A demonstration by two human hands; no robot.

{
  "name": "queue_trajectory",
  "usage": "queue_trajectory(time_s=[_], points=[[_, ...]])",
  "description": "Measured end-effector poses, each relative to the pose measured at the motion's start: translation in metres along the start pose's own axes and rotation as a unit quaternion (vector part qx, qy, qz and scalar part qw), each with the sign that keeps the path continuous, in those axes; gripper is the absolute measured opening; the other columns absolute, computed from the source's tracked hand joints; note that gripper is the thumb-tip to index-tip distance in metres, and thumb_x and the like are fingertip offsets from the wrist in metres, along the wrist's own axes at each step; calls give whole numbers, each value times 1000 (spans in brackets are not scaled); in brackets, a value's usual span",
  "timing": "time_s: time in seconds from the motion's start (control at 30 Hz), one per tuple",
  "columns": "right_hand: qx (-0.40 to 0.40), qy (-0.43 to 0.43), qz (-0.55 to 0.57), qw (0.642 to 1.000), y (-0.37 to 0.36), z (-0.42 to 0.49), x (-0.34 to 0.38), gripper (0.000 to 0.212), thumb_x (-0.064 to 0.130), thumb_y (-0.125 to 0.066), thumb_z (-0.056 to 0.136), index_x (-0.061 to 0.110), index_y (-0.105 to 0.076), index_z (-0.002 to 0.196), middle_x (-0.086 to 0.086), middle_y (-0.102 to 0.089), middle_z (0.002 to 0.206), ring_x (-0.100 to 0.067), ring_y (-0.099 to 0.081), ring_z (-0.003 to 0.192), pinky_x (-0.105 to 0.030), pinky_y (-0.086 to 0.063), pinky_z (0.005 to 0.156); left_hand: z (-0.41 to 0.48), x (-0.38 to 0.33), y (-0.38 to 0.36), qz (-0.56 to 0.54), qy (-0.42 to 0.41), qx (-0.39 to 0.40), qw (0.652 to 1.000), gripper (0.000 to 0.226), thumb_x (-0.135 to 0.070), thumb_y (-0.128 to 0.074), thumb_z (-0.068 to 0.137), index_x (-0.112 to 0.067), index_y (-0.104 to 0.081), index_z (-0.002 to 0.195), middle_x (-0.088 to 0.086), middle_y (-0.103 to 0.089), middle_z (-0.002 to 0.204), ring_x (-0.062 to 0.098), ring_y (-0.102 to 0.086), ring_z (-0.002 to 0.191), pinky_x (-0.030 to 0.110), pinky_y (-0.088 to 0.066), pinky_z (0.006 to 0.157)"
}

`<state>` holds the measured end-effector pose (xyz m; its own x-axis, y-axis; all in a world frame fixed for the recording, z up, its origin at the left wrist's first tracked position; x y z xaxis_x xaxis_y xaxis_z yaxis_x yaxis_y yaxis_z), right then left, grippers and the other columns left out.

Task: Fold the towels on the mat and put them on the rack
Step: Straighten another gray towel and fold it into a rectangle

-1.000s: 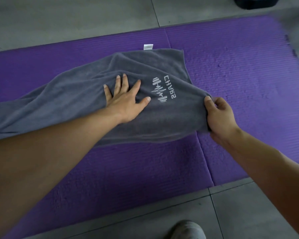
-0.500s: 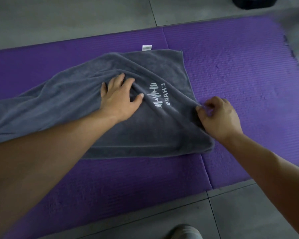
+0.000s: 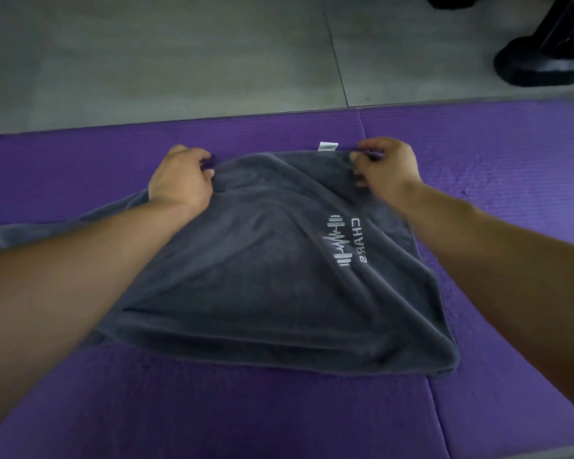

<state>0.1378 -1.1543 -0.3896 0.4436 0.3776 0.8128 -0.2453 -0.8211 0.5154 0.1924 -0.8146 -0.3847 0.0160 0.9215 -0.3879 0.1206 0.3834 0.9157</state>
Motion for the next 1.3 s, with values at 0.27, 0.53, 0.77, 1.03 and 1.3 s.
queue_trajectory(time_s=[0.27, 0.53, 0.77, 1.03, 1.3], points=[[-17, 18, -176, 984, 3, 20, -2, 7, 27, -74, 91, 20, -75, 91, 2, -71, 88, -20, -69, 79, -36, -61, 73, 10, -1, 7, -2, 45, 9, 999, 9, -26, -63, 92, -27, -71, 88, 5, -74, 105, 32, -66, 104, 40, -54, 85], [-115, 57, -195, 972, 23, 36, -4, 10, 27, -68, 93, 20, -72, 100, -7, -66, 116, -21, -64, 98, -24, -48, 85, 33, -29, 2, -65, -13, -64, 996, 12, -20, -58, 98, -14, -68, 99, 12, -63, 117, 30, -60, 107, 36, -44, 90], [6, 131, -286, 949, -12, -19, 17, 59, 55, -55, 94, 26, -50, 145, -6, -26, 164, -32, -19, 151, -49, -19, 123, -13, -36, -22, 84, -97, 93, 987, 63, -59, -38, 100, -33, -29, 156, 6, -4, 170, 27, 3, 157, 59, 10, 121], [142, 199, -502, 829, -73, -71, -5, 82, 78, -16, 89, 37, -7, 160, 2, 7, 169, -30, 10, 155, -62, 4, 121, -40, 19, -18, 95, -112, 181, 972, 78, -63, -41, 98, -31, -9, 162, 1, 13, 170, 18, 16, 155, 55, 7, 124], [165, 223, -287, 917, -145, -105, 98, 47, 48, -54, 94, 18, -62, 129, -2, -62, 132, -25, -51, 128, -35, -36, 110, -51, 166, 96, 55, -49, 79, 994, 33, -34, -55, 96, -19, -62, 124, 8, -62, 128, 33, -57, 121, 47, -46, 104]])
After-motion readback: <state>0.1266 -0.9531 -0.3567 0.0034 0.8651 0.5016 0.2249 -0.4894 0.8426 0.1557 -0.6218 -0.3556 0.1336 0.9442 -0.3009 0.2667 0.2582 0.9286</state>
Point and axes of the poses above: each hand's wrist, its own z-axis towards the middle knuckle, its own y-axis out of the back of the hand, x = y × z, the point moved 5 cm from there along z, towards the middle knuckle
